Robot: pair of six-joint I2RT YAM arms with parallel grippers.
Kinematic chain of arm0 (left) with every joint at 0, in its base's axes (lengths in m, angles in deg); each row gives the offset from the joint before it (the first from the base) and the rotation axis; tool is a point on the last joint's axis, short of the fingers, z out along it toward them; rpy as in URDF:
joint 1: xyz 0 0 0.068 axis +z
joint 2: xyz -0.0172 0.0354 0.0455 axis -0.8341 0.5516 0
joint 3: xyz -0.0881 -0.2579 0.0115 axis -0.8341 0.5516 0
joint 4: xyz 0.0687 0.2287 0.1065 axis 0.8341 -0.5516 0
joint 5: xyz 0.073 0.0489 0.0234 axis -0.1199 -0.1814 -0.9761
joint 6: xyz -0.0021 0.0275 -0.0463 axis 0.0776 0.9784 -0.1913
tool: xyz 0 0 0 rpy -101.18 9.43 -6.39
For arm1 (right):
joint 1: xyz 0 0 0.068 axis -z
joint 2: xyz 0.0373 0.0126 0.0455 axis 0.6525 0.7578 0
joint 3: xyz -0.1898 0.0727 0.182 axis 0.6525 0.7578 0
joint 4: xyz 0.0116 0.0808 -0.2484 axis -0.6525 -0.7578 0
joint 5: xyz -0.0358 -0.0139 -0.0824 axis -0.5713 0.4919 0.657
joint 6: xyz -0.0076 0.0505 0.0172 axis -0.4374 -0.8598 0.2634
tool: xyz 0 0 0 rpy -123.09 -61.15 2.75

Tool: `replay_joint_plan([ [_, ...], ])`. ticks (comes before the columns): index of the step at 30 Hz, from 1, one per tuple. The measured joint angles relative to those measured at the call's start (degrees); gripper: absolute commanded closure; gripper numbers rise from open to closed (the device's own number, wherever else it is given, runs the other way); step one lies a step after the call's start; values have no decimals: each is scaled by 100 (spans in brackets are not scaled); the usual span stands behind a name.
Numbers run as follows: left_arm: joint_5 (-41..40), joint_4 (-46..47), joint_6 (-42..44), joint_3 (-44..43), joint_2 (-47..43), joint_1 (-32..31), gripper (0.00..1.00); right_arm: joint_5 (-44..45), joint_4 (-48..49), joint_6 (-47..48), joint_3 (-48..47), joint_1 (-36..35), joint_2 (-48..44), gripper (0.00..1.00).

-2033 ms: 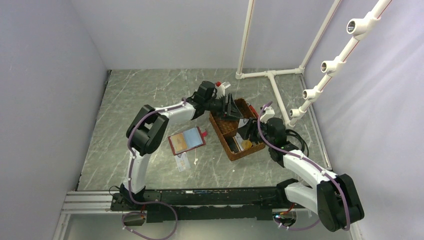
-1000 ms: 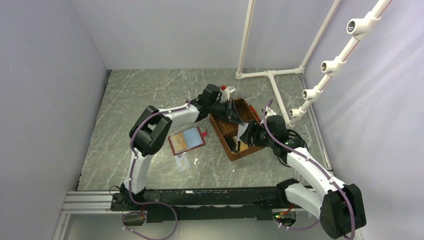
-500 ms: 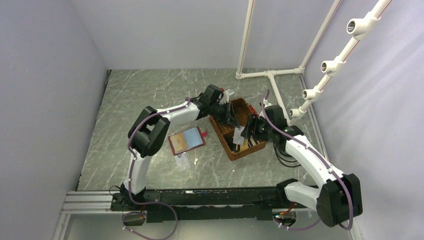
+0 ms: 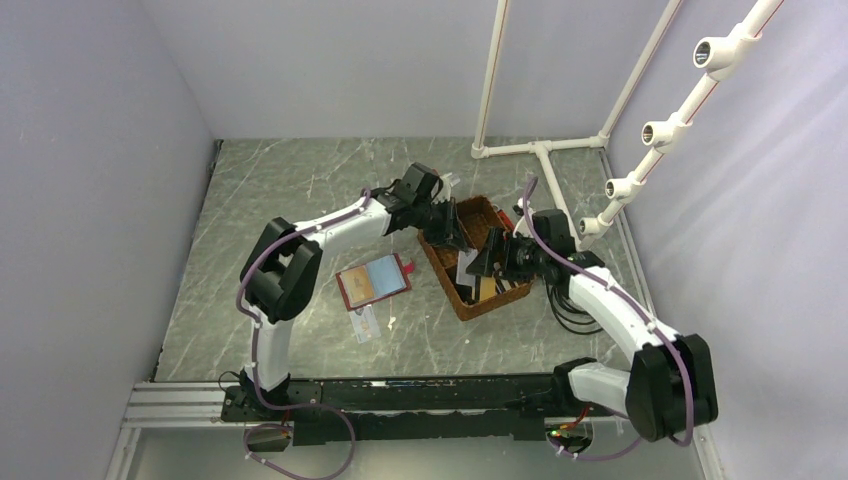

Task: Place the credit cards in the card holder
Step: Pick up the credit card from the storage box.

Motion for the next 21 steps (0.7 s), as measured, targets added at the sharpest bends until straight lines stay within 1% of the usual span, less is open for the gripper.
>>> replay_joint_plan([
  [3,-129,-153,-83,-188,0,-44,100,-391,391,4,299,-2,-350,9],
  [7,-229,-181,-214,-321,9,-107,100,-518,588,20,339,-9,-280,6],
  [9,-289,-273,-267,-426,48,-157,100,-492,621,48,339,-28,-146,8],
  [12,-356,-407,-321,-584,120,-240,100,-339,616,96,339,-70,-31,13],
  [14,-398,-487,-330,-660,151,-289,100,-267,614,142,339,-79,-24,21],
  [16,-415,-551,-343,-686,153,-319,100,-212,619,192,332,-83,-24,32],
  [21,-531,-765,-341,-846,177,-350,100,-234,682,208,332,-96,-26,63],
])
